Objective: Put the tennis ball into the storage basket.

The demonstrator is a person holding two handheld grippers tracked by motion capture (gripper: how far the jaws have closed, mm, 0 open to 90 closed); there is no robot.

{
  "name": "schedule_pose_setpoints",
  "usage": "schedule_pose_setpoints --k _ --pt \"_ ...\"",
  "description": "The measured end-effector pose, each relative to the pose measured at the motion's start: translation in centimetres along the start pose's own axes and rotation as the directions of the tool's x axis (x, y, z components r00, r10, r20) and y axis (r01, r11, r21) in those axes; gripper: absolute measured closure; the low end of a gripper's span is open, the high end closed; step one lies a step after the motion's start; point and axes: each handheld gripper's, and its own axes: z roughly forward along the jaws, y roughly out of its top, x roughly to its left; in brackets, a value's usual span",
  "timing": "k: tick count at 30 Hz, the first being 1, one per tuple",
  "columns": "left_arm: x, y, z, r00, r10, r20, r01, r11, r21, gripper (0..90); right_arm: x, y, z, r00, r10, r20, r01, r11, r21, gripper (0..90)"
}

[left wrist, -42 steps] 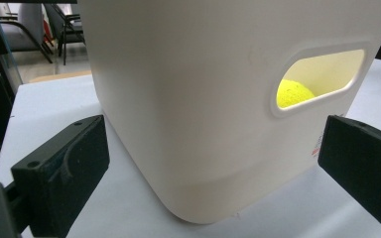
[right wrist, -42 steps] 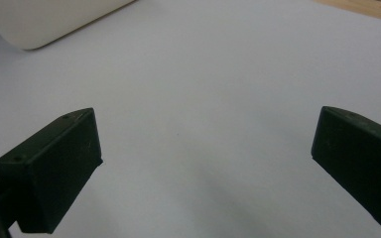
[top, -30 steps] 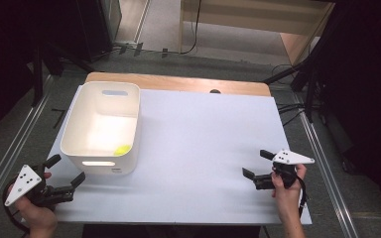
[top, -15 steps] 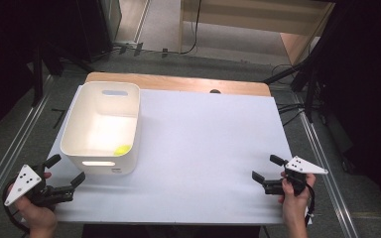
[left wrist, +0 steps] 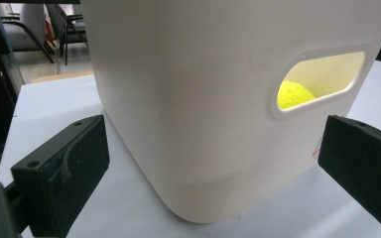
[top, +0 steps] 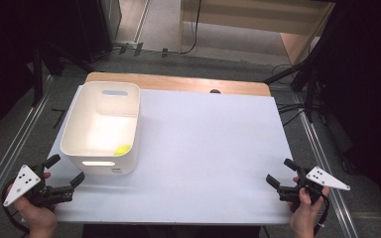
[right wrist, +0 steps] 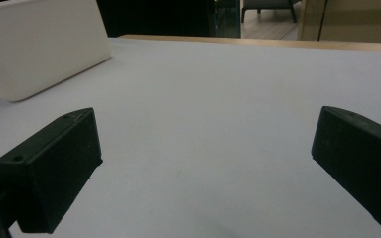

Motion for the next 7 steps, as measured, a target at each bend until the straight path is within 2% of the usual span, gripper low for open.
schedule_pose_setpoints --k 2,7 --pt "-0.02 0.01 0.01 1.0 0.003 0.002 -0.003 1.0 0.0 0.0 -0.18 -0.16 -0.26 0.9999 0.007 0.011 -0.007 1.0 -0.009 0.0" --pt "0.01 0.03 0.05 0.9999 0.005 0.012 -0.005 1.0 0.004 0.0 -0.27 -0.3 -0.22 0.9999 0.015 0.005 -0.015 1.0 -0.011 0.0"
